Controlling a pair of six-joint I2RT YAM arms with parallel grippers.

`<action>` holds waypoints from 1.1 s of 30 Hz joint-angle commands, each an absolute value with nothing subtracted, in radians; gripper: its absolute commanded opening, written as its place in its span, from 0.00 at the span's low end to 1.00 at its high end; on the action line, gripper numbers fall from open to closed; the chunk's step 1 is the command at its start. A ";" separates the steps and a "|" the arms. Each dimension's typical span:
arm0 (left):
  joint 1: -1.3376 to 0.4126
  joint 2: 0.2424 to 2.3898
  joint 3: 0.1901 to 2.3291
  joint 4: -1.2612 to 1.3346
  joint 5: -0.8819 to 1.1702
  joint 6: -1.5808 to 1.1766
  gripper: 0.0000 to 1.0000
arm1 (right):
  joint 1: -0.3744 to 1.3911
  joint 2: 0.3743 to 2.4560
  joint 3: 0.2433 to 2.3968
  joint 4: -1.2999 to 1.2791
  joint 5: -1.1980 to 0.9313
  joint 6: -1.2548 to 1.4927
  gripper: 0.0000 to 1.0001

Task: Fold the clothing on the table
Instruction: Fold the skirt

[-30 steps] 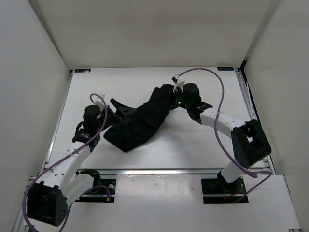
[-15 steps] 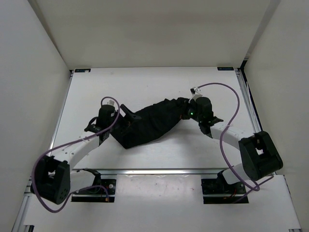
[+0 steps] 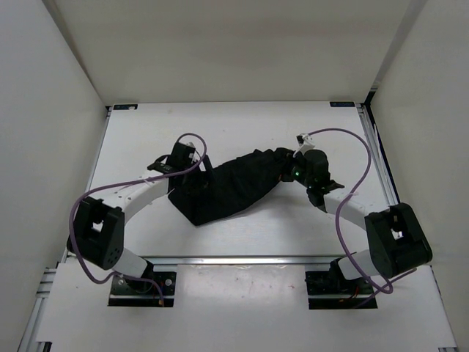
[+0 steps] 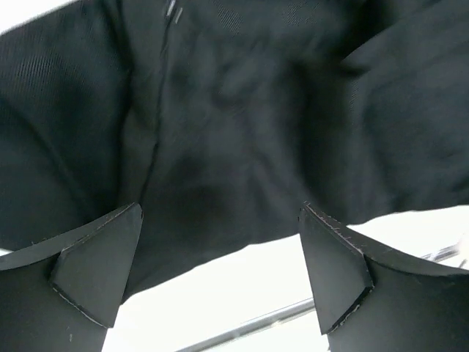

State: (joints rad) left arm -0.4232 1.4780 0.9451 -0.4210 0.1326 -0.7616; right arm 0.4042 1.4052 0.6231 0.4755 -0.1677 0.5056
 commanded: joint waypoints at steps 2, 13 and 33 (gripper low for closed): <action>-0.446 1.471 0.942 -0.511 0.092 -0.696 0.99 | 0.387 1.382 0.621 0.563 -0.176 0.503 0.00; -0.451 1.548 0.965 -0.451 0.038 -0.675 0.99 | 0.374 1.355 0.574 0.572 -0.190 0.502 0.00; -0.465 1.677 1.031 -0.287 0.071 -0.709 0.74 | 0.339 1.331 0.522 0.583 -0.181 0.499 0.00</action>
State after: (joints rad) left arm -0.4561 1.6836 1.0458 -0.3355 0.0460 -0.6998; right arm 0.3485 1.3617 0.5251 0.5102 -0.1898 0.5060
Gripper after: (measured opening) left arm 0.759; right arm 0.112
